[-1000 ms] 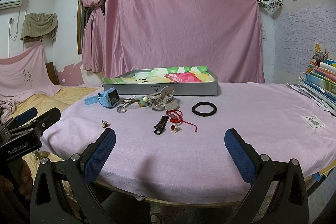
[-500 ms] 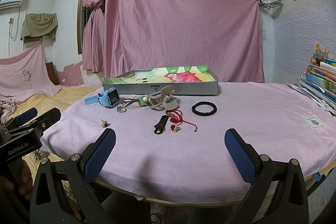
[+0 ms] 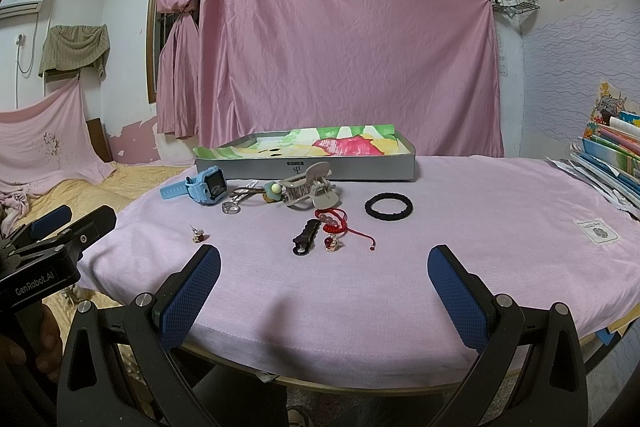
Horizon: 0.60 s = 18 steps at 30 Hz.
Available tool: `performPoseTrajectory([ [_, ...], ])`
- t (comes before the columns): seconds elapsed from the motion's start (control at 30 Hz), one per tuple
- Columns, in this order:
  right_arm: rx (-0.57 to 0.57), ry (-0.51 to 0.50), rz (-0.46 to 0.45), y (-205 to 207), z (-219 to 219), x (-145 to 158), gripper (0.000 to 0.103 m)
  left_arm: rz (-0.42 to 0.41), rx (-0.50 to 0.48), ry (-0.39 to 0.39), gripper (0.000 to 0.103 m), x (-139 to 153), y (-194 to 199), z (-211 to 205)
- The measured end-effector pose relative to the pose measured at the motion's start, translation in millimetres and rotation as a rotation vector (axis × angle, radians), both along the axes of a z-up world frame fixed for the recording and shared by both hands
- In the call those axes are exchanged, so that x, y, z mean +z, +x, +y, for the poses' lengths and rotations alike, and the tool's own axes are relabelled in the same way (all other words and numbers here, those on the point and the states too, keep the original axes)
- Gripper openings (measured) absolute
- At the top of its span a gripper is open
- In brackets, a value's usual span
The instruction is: Organize jewelry
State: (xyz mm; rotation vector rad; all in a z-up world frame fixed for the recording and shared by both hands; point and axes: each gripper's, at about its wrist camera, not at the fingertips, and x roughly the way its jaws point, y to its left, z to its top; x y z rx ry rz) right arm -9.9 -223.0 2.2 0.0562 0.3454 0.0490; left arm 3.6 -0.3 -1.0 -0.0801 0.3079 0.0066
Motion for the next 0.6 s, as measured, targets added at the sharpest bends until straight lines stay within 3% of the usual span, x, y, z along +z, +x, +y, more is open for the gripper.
performPoseTrajectory([
  [0.27,-0.048,-0.033,-0.04,11.6,-15.7,9.1,0.102,0.007,-0.041,0.01,0.103,0.7,11.9,-1.3],
  [0.6,0.004,0.008,0.002,51.3,-35.1,17.4,0.101,0.137,-0.141,-0.045,0.103,-2.6,50.9,-6.0],
])
